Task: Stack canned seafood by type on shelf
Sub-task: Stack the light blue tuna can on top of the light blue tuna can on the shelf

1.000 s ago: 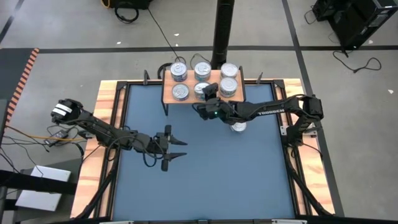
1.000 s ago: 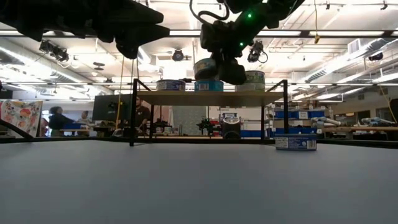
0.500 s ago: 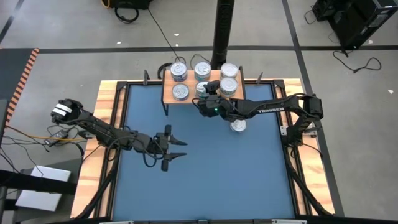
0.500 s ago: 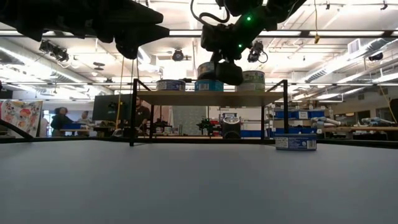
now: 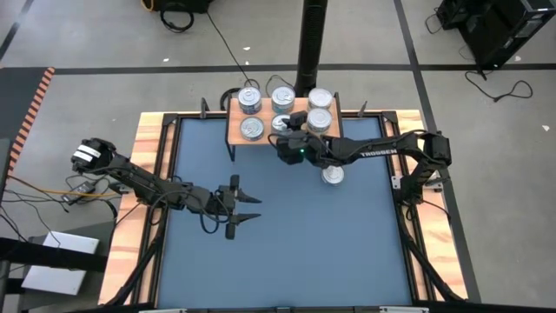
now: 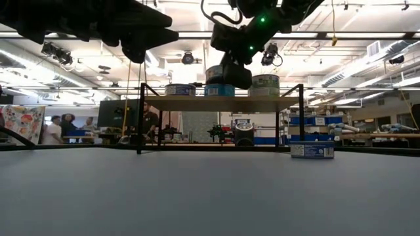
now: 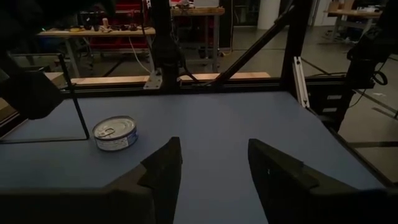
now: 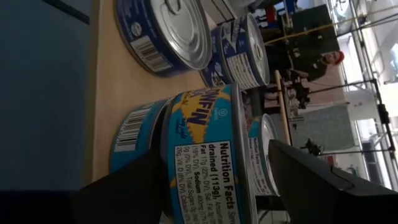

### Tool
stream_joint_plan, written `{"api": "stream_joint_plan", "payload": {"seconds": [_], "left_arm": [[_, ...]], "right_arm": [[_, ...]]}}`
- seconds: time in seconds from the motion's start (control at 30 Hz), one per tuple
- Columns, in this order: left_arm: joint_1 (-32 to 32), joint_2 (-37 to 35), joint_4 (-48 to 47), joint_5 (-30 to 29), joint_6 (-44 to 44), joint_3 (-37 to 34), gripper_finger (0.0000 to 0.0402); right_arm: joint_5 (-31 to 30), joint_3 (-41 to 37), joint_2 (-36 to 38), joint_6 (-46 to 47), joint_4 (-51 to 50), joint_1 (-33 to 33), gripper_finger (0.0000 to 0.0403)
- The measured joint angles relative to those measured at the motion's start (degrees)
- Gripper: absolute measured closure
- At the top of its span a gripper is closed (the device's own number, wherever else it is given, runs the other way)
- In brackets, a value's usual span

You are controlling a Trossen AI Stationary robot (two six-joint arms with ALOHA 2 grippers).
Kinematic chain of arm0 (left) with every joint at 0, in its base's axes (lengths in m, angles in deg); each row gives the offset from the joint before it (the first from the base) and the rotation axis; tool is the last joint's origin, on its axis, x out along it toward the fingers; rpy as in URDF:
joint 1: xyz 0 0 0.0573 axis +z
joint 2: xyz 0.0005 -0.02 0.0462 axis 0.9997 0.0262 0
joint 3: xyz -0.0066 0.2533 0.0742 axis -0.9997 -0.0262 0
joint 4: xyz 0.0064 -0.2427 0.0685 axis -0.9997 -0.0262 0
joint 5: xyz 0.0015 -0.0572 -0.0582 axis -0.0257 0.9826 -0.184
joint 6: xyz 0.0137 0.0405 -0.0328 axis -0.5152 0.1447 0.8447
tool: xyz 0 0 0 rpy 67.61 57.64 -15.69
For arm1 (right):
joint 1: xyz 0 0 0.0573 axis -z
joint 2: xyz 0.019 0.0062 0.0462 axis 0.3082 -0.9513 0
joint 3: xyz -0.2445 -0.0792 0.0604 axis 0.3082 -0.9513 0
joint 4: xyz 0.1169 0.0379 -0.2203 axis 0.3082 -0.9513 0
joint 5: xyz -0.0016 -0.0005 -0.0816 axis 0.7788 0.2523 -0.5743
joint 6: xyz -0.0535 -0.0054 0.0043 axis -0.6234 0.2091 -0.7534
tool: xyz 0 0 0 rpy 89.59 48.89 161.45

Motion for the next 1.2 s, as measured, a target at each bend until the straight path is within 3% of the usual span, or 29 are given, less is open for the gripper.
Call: {"api": "stream_joint_plan", "payload": {"seconds": [0.47, 1.2], "left_arm": [[0.0, 0.0, -0.5, 0.0, 0.0, 0.0, 0.0213], [0.0, 0.0, -1.1, 0.1, 0.3, 0.0, 0.0214]], "right_arm": [[0.4, 0.0, 0.0, 3.0, 1.6, 0.9, 0.008], [7.3, 0.0, 0.4, 21.0, 1.3, 4.0, 0.0078]]}}
